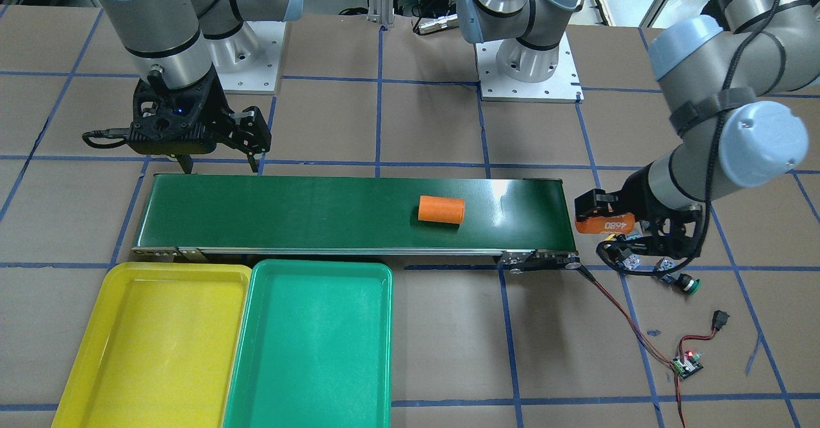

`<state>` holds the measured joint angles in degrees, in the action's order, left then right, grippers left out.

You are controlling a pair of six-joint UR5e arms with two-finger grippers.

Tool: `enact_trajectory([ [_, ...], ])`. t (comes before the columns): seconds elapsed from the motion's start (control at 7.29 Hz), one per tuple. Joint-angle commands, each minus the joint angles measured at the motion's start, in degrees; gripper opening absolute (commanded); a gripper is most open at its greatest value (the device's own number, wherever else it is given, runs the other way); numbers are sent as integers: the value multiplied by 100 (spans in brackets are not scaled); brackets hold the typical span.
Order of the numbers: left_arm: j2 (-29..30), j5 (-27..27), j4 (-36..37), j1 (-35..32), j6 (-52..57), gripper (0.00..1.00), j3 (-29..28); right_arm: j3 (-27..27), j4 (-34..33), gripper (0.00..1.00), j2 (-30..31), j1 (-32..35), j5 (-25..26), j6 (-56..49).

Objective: Sort buttons by color to trays
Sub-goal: 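Place the second orange cylinder on the belt and open the left gripper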

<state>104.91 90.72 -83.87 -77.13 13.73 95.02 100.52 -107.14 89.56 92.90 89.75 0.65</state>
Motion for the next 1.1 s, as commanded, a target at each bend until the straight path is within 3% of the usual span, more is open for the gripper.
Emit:
enact_trajectory([
  [0.0,29,-2,108,-224,-187,0,401,3,-9,100,-26,0,-2,5],
  [0.69,101,-134,460,-346,-205,0,806,12,-299,100,-132,18,60,5],
  [0.82,39,-256,451,-390,-187,43,885,12,-307,100,-140,18,60,-4],
  [0.96,-14,-292,460,-391,-204,99,999,3,-308,100,-141,18,60,-21],
])
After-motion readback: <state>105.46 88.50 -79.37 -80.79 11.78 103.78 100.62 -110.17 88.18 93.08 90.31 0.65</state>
